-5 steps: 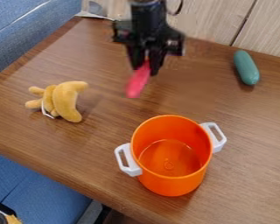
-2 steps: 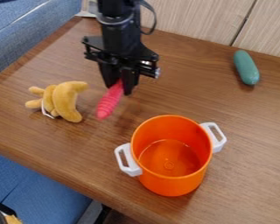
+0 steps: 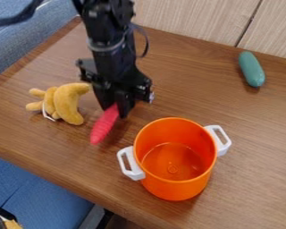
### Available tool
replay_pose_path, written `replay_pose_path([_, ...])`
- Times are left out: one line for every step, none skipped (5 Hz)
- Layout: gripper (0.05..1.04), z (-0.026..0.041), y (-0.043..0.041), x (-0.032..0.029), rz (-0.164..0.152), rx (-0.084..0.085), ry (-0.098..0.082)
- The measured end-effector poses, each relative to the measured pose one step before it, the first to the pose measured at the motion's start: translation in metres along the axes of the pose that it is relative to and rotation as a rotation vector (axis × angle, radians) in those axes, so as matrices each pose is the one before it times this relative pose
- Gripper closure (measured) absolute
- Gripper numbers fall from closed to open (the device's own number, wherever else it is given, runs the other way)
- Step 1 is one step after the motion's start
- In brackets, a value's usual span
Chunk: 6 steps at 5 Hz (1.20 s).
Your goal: Move the pink fork between the toy and orange pot
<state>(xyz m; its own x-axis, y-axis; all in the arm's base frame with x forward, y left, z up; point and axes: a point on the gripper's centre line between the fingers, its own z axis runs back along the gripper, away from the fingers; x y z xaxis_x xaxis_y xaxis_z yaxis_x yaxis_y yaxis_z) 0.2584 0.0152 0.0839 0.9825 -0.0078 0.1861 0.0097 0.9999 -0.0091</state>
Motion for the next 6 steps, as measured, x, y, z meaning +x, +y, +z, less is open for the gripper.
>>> replay_pose_path([0.755,-0.00525,0.00071,-0.00502,-0.0152,0.0057,0.0052])
replay_pose_path([0.685,-0.00189,-0.00048,0.00041,-0.0218,-0.0015,0.0014])
replay_pose_path([0.376,-0.00189,-0.00049,-0.00182,-0.0300,0.0048,0.0163])
replay_pose_path([0.111,0.00103,-0.00415,-0.00061,-0.0304,-0.0309,0.0052])
replay_pose_path([0.077,0.01113,0.00385,0.00392,0.0090,0.0069,-0.0242])
replay_pose_path([0.083,0.01528,0.00053,0.00729,-0.0037,-0.0180,-0.0063])
